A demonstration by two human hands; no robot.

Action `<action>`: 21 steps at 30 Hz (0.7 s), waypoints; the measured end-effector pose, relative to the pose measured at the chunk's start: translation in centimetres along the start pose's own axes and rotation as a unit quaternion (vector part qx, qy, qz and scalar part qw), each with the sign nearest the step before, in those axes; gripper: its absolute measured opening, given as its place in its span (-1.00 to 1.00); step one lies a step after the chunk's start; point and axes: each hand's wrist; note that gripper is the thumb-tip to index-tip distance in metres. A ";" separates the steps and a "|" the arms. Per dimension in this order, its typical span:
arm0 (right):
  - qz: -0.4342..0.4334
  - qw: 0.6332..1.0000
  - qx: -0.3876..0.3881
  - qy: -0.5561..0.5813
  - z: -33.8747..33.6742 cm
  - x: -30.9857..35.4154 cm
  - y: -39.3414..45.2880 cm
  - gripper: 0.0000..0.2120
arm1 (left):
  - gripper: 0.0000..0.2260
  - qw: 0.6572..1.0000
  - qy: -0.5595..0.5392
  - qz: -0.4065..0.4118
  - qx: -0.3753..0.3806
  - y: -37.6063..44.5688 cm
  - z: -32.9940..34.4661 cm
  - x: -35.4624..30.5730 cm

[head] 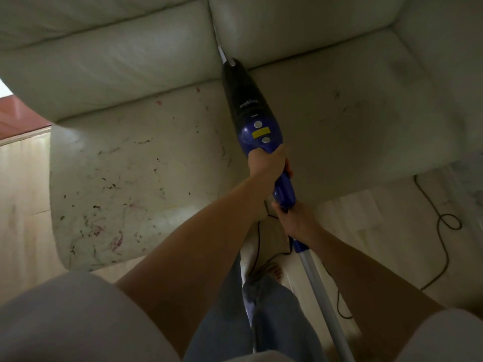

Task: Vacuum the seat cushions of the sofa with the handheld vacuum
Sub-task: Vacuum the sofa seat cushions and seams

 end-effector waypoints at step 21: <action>0.003 0.999 0.000 -0.032 1.8 -1.4 -2.9 -0.60 | -0.84 0.994 -0.086 -0.070 -0.005 -0.6 -2.3 2.8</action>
Point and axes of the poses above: each hand's wrist, its own y-axis towards the middle knuckle, its own z-axis out of the palm, x = y × z, and after that the axes turned 13 degrees about -y, right-handed
